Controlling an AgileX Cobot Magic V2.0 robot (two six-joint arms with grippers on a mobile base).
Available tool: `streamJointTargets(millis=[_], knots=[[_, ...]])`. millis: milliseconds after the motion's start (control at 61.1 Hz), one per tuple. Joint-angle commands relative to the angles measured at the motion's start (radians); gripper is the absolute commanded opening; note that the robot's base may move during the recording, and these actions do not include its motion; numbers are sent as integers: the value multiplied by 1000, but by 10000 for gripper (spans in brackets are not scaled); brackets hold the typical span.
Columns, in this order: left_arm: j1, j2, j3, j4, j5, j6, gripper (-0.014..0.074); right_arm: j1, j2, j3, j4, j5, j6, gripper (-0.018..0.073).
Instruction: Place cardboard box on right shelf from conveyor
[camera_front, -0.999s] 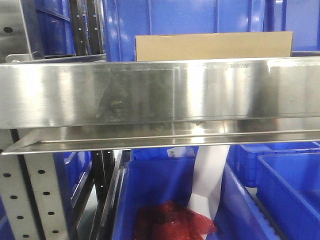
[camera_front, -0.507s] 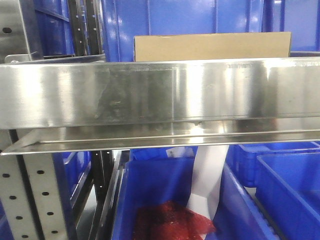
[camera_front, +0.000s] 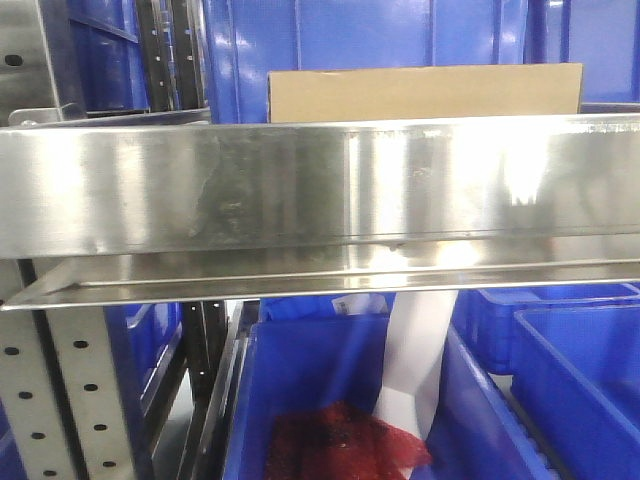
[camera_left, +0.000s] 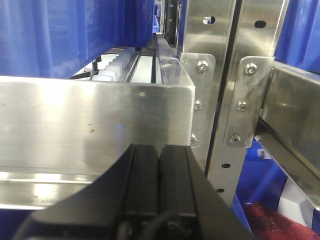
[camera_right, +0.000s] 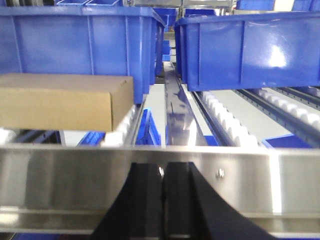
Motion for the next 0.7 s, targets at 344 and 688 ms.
streamJointTargets(millis=[344,688], knots=[[-3,-14,9,-6,-85,0,-116,-10,-63,132,4,-123,39,60],[-3,-14,9,-6,-85,0,-116,-10,-63,132,4,-122,39,60]])
